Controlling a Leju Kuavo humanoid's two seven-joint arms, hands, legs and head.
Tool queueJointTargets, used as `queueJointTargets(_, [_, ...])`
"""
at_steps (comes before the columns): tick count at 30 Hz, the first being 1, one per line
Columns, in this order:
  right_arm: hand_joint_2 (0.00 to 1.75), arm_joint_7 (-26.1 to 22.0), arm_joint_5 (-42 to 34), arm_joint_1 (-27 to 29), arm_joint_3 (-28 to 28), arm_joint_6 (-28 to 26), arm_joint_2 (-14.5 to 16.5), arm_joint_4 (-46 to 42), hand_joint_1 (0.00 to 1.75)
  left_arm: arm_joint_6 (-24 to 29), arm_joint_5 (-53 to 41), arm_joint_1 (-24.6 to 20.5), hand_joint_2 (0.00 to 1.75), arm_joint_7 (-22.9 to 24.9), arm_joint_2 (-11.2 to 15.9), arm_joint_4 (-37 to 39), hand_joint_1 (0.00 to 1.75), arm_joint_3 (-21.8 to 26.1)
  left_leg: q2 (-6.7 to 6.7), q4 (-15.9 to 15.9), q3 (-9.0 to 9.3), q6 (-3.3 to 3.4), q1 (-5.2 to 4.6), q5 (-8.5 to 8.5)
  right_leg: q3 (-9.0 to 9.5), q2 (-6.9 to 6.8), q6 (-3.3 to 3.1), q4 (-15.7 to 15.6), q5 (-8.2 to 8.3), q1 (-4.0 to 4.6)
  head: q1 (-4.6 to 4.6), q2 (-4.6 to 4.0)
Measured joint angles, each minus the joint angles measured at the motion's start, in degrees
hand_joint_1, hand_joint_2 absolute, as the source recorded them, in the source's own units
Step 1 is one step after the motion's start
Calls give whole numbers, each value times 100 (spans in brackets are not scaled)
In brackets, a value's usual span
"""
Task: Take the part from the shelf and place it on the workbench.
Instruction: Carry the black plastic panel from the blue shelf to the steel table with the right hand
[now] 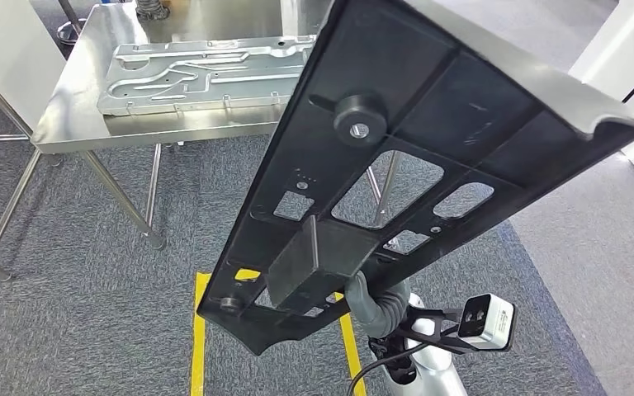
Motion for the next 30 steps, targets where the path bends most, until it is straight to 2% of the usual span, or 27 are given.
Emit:
queueJointTargets(1, [175,0,3,7,-11,1,0,1,175,9,-1,5,0,12,1,0,0,1,-3,0,48,-8,0,-40,-40,-1,-5,-109,128,-5,0,0])
queueJointTargets(3, [175,0,10,12,-25,9,0,0,175,22,-1,10,0,40,0,0,0,2,-7,-4,158,-36,0,-126,122,-7,-69,-777,658,2,0,0])
queueJointTargets(4, [175,0,14,12,-31,13,0,-1,175,25,-2,8,0,51,-2,0,0,2,-9,-4,209,-60,-2,-168,219,-15,-112,-1095,816,25,0,0])
queueJointTargets(5, [175,0,17,12,-37,18,2,-1,175,29,-2,4,0,59,-2,0,0,2,-9,-13,241,-93,-4,-207,292,-20,-157,-1315,891,48,-1,0])
queueJointTargets(7, [175,0,19,16,-48,25,9,-4,175,34,-2,1,0,68,-2,0,0,2,-7,-1,312,-173,-11,-222,343,-19,-237,-1441,855,77,-1,0])
queueJointTargets(9, [175,-1,19,20,-57,31,25,-8,175,38,-2,-1,0,74,8,0,0,2,-3,78,354,-237,-10,-237,451,-13,-313,-1505,932,55,-3,0])
queueJointTargets(10, [175,-1,19,16,-61,34,36,-8,175,39,-2,-6,0,75,11,0,0,2,-2,216,310,-260,-6,-295,514,-16,-345,-1528,939,41,-4,0])
queueJointTargets(12, [175,-2,19,12,-68,44,57,-8,175,39,-3,-19,0,78,15,0,0,1,0,787,14,-296,8,-575,605,-28,-384,-1555,903,33,-4,0])
queueJointTargets(14, [175,-1,19,25,-73,48,66,-7,175,40,-3,-10,0,78,15,0,0,0,1,1466,-438,-335,12,-858,638,-20,-400,-1554,850,43,-5,0])
queueJointTargets(15, [175,-1,19,34,-76,47,66,-6,175,41,-2,0,0,78,16,0,0,1,1,1611,-586,-340,12,-875,662,-12,-401,-1552,821,48,-5,0])
queueJointTargets(16, [175,0,19,41,-79,46,66,-5,175,42,-2,10,0,78,17,0,0,1,1,1544,-633,-337,11,-761,698,-3,-396,-1550,791,51,-5,0])
queueJointTargets(17, [175,0,19,43,-80,47,67,-5,175,42,-2,15,0,78,19,0,0,2,1,1263,-573,-320,11,-526,747,2,-389,-1549,757,54,-5,0])
queueJointTargets(18, [175,0,19,43,-80,48,70,-5,175,41,-2,16,0,78,22,0,0,2,4,844,-444,-292,10,-237,800,4,-377,-1548,718,58,-4,0])
queueJointTargets(19, [175,0,19,43,-80,50,73,-5,175,37,-1,14,0,76,26,0,0,2,8,474,-319,-261,-5,-57,849,2,-359,-1547,683,65,-4,0])
queueJointTargets(21, [175,1,20,43,-80,56,78,-5,175,22,0,10,0,62,33,0,0,2,17,85,-181,-188,-38,8,892,4,-300,-1556,628,74,-4,0])
queueJointTargets(22, [175,2,22,45,-81,61,79,-4,175,13,1,15,0,49,38,0,0,2,17,66,-172,-150,-50,-32,900,5,-263,-1533,628,78,-4,0])
queueJointTargets(25, [175,1,29,43,-84,79,83,-6,175,-10,1,34,0,8,45,0,0,2,12,4,-55,-40,-17,66,896,3,-152,-1328,576,77,-4,0])
queueJointTargets(26, [175,-1,32,38,-85,83,84,-7,175,-14,1,29,0,-1,44,0,0,2,11,-7,-11,-16,-6,61,804,1,-121,-1135,486,70,-3,0])
queueJointTargets(27, [175,-1,35,40,-85,84,85,-8,175,-17,1,22,0,-6,42,0,0,2,12,-14,13,2,0,50,636,-1,-91,-838,356,54,-3,0])
queueJointTargets(29, [175,-2,42,55,-85,81,85,-7,175,-17,1,18,0,-9,43,0,0,2,11,-13,34,17,-1,6,158,-1,-42,-133,75,28,-4,0])
queueJointTargets(30, [175,-2,50,65,-86,73,84,-6,175,-17,1,20,0,-8,43,0,0,2,10,-13,52,16,-2,-21,-33,-2,-32,79,25,17,-4,0])
